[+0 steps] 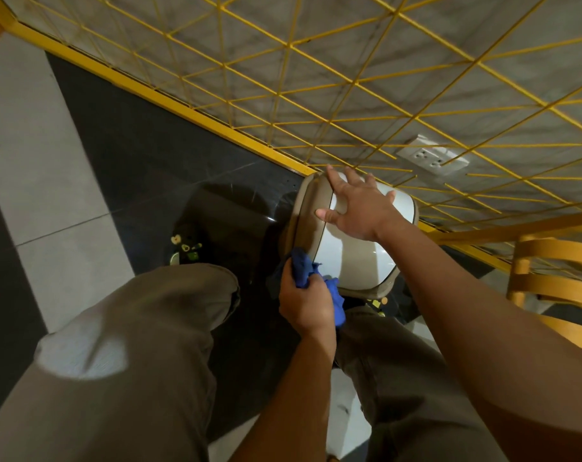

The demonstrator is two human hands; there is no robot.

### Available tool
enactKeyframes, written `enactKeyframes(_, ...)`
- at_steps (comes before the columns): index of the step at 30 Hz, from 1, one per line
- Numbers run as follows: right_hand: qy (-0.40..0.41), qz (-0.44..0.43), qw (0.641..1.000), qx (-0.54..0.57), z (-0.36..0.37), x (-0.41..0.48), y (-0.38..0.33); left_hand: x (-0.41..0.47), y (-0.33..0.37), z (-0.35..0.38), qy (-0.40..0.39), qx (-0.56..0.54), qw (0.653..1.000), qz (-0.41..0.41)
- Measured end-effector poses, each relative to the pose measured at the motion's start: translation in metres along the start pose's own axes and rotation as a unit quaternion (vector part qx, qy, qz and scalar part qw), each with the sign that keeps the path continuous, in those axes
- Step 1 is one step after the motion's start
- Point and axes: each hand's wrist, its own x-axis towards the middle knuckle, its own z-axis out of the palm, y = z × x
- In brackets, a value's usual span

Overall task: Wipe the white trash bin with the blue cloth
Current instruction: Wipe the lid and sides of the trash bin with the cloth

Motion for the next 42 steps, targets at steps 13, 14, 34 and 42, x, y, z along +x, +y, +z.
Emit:
enactKeyframes(13, 0.005, 0.002, 1.000, -0.003, 0.001, 0.001, 0.001, 0.052, 0.073, -0.002, -0.140, 0.348, 0.918, 0.126)
enactKeyframes(14, 0.005, 0.002, 1.000, -0.004, 0.001, 0.002, 0.001, 0.054, 0.079, 0.000, -0.157, 0.357, 0.912, 0.128)
enactKeyframes(34, 0.013, -0.004, 1.000, -0.004, 0.003, 0.001, 0.002, -0.012, -0.008, -0.010, -0.078, 0.069, 0.994, -0.023)
enactKeyframes(42, 0.011, -0.004, 1.000, -0.004, 0.002, 0.001, 0.000, -0.010, -0.004, 0.005, -0.058, -0.041, 0.994, -0.088)
